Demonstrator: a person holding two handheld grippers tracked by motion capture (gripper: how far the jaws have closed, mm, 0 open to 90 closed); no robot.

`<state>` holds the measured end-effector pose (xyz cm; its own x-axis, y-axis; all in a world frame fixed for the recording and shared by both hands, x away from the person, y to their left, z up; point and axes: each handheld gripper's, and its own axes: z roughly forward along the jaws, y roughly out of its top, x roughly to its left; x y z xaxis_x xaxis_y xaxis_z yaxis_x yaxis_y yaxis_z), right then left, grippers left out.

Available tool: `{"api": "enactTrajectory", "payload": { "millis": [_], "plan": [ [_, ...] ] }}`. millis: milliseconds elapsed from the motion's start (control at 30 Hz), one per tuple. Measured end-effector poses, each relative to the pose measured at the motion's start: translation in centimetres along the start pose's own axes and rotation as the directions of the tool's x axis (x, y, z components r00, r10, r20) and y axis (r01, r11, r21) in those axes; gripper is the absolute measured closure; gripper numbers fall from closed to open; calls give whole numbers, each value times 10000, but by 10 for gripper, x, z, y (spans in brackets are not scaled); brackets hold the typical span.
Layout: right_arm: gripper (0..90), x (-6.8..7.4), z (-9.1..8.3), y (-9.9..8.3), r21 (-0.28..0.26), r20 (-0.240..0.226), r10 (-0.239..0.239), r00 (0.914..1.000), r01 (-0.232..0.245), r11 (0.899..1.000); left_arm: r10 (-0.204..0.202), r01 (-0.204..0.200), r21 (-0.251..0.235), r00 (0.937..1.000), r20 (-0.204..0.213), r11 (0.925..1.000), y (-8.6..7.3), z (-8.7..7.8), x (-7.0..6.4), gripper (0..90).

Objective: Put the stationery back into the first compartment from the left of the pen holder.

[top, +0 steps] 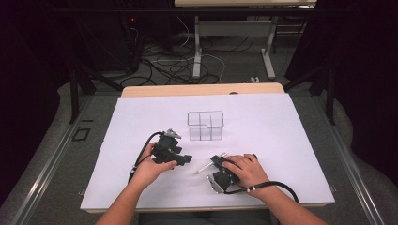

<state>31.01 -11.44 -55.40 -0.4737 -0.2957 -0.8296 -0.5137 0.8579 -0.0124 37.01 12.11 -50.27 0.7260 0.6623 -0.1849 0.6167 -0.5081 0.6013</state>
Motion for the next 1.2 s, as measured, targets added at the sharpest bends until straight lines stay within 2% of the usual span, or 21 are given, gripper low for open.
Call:
{"api": "enactTrajectory", "payload": {
  "millis": [167,267,300,333,367,433,533,567,633,700,733,767,800,900,933,967,1033,1067,1100,1167,1200],
  "plan": [
    [792,-1,-1,-2,-191,123,352,9993,-349,9992,-598,585,-532,9980,-218,9969,-3,-7,10,338],
    [792,-3,-1,-3,-332,216,611,9979,-604,9976,-725,693,-746,9965,-406,9948,-5,-11,15,293],
    [792,-3,0,-5,-566,461,826,9955,-799,9952,-850,811,-774,9952,-482,9937,-6,-12,16,269],
    [792,-4,-1,-5,-492,310,817,9962,-801,9956,-1046,993,-915,9930,-554,9908,-7,-12,17,260],
    [792,-5,-1,-6,-486,320,945,9950,-929,9945,-976,912,-1005,9934,-610,9907,-8,-13,19,241],
    [792,-3,-1,-7,-958,563,1682,9841,-1623,9821,-822,742,-1041,9938,-748,9918,-9,-14,24,180],
    [792,-4,-2,-10,-1145,590,2388,9693,-2311,9662,-859,739,-1414,9930,-809,9872,-11,-15,26,156],
    [792,-3,-2,-11,-1297,570,2810,9580,-2720,9535,-945,817,-1517,9923,-795,9850,-11,-16,27,145],
    [792,-5,-3,-14,-1612,604,3153,9471,-3025,9394,-1102,967,-1646,9911,-750,9816,-10,-16,29,88],
    [792,-6,-4,-16,-1633,532,3390,9393,-3268,9309,-1164,1037,-1563,9904,-741,9822,-11,-16,31,55],
    [792,-6,-4,-17,-1689,547,3619,9306,-3487,9219,-1250,1118,-1594,9893,-755,9809,-12,-15,32,29],
    [792,-8,-4,-18,-1722,496,3739,9261,-3608,9166,-1177,1038,-1428,9887,-928,9843,-12,-15,33,1],
    [792,-8,-4,-19,-1881,620,3994,9147,-3822,9047,-1176,1019,-1429,9874,-1062,9845,-13,-14,34,6],
    [792,-12,-7,-23,-1948,514,4955,8671,-4779,8565,-1594,1386,-1541,9783,-1321,9783,-16,-13,38,2],
    [792,-14,-8,-25,-2103,428,5325,8453,-5135,8319,-1748,1539,-1566,9760,-1301,9756,-16,-14,40,2],
    [792,-16,-9,-26,-2192,382,5732,8185,-5528,8040,-1915,1704,-1613,9734,-1255,9721,-16,-15,42,2],
    [792,-19,-9,-30,-2452,34,6459,7634,-6255,7407,-2061,1834,-1801,9716,-1163,9664,-18,-18,44,2],
    [791,-20,-9,-32,-2592,-133,6810,7322,-6603,7049,-1985,1763,-1766,9731,-1166,9684,-18,-20,45,2],
    [791,-21,-9,-34,-2619,-199,7104,7035,-6894,6754,-2005,1771,-1887,9731,-1132,9659,-19,-20,45,2],
    [791,-23,-9,-37,-2718,-352,7577,6517,-7358,6202,-1902,1706,-1930,9778,-880,9663,-21,-21,45,2],
    [791,-25,-8,-39,-2810,-453,7739,6317,-7515,5969,-1669,1520,-1812,9835,-698,9716,-22,-22,45,2]
  ]
}}
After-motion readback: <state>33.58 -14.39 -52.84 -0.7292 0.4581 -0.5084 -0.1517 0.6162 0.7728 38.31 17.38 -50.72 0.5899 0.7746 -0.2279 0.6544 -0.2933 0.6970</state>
